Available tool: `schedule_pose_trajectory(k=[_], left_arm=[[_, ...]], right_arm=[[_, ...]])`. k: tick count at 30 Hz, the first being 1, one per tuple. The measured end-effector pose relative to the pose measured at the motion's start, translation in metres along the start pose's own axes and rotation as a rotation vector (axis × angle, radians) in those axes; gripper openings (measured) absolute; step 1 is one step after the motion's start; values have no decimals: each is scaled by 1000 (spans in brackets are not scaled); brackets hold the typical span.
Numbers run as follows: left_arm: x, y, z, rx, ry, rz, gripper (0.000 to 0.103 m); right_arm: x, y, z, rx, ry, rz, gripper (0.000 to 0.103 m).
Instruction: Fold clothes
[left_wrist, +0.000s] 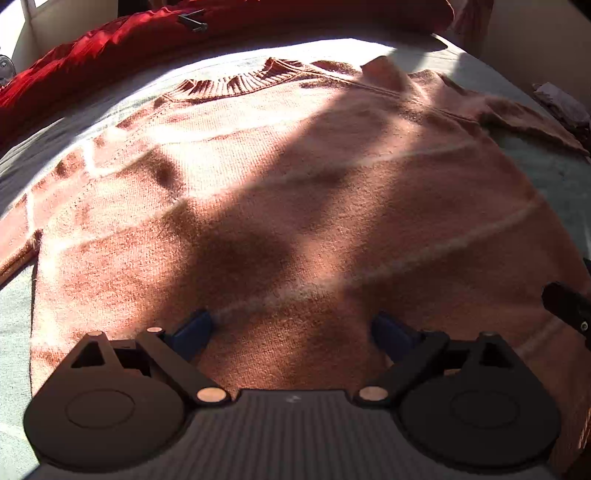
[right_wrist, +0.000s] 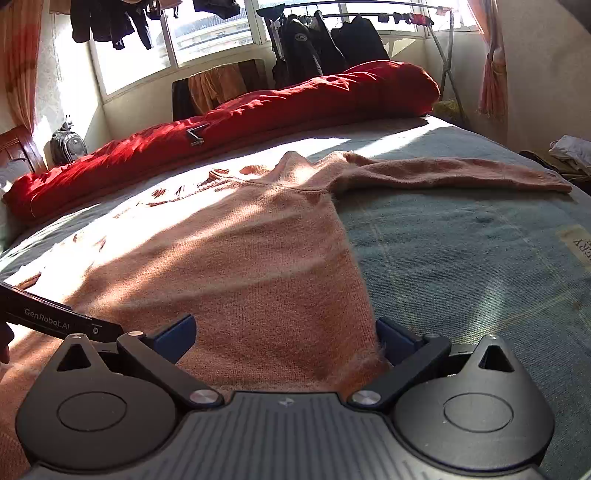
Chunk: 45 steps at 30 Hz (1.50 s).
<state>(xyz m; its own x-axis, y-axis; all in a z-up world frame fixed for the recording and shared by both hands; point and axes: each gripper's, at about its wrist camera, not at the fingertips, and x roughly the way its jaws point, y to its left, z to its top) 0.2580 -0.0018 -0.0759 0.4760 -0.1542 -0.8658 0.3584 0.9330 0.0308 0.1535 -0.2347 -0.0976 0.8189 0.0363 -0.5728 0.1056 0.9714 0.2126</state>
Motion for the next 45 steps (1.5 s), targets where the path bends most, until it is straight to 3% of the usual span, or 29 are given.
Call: schedule_pose_trajectory(k=[12,19,23,29,31,35,41,45], left_arm=[[3,2,3,-47,8,11,99],[-33,-2,6,-79,-160,-12,98],[-36,4,-3,-126,-169,-24,98],[-28,19,-34,-179,-96,16,99],[-27,28,-46,-205,-83,37,99],[-32,42,-62,-268,-115,35,99],[-29,35,-66,-275,-161,67,100],[-31,37,-67,-291,-181,61,100]], right_arm=[[7,-2,13,-46,28,54,103],[2,-2,31,-142,70,121,103],[-2,-1,43,-187,77,219,103],[32,-9,31,-194,245,327,103],[33,-17,25,-225,252,354,103],[28,-36,27,-230,308,426,103],[25,-40,64,-293,414,459,103],[33,-22,107,-386,323,417,103]])
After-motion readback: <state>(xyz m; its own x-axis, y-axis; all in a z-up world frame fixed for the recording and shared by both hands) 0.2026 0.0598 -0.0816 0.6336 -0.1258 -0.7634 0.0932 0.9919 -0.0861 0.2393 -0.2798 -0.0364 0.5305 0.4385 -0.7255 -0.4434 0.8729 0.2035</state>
